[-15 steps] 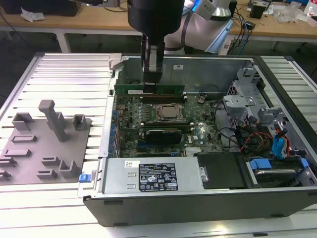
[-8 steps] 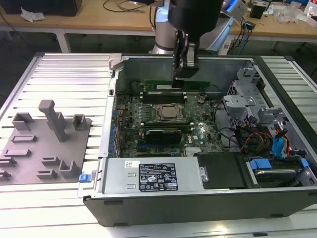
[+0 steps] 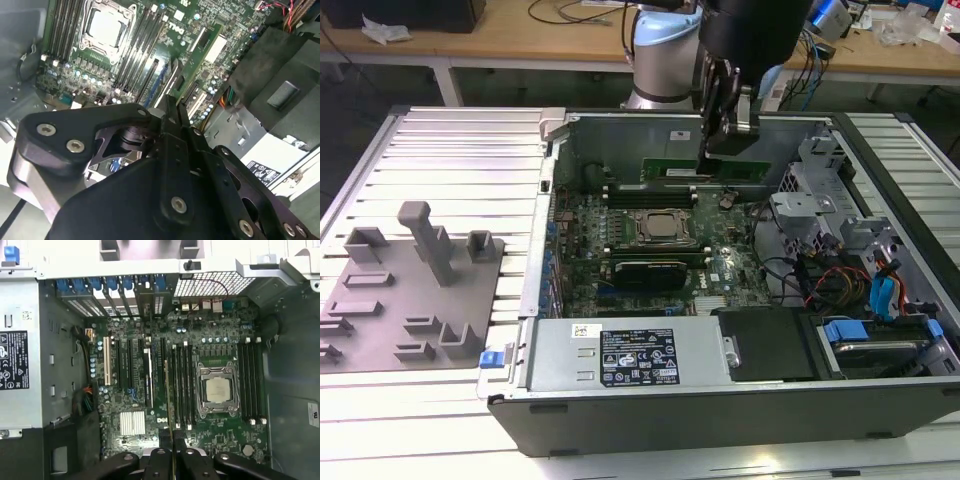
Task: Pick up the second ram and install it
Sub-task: 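Pick up the second ram and move it above second insertion slot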
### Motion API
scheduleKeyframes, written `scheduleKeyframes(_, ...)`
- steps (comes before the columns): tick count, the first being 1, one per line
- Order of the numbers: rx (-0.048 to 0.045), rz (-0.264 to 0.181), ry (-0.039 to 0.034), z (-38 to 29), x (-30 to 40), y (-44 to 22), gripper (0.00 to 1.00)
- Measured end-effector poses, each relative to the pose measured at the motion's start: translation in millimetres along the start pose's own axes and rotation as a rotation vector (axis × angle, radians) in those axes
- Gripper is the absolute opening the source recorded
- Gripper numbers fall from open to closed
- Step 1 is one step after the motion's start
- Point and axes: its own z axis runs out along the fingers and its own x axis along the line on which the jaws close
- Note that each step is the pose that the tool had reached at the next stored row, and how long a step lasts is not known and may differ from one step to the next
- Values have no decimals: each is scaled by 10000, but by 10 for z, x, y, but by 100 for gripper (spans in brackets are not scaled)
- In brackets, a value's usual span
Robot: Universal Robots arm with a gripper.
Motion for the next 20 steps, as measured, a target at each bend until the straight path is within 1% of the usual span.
scheduleKeyframes(2,-8,0,-1,23,0,-17,13)
scheduleKeyframes(6,-39,1,1,78,-15,-76,13)
scheduleKeyframes(7,-45,2,0,98,-32,-78,13)
scheduleKeyframes(10,-46,1,1,141,-143,-74,13)
scheduleKeyframes(15,-61,2,4,230,-187,-77,13)
scheduleKeyframes(17,-67,1,2,258,-193,-79,13)
scheduleKeyframes(20,-81,2,6,322,-207,-81,13)
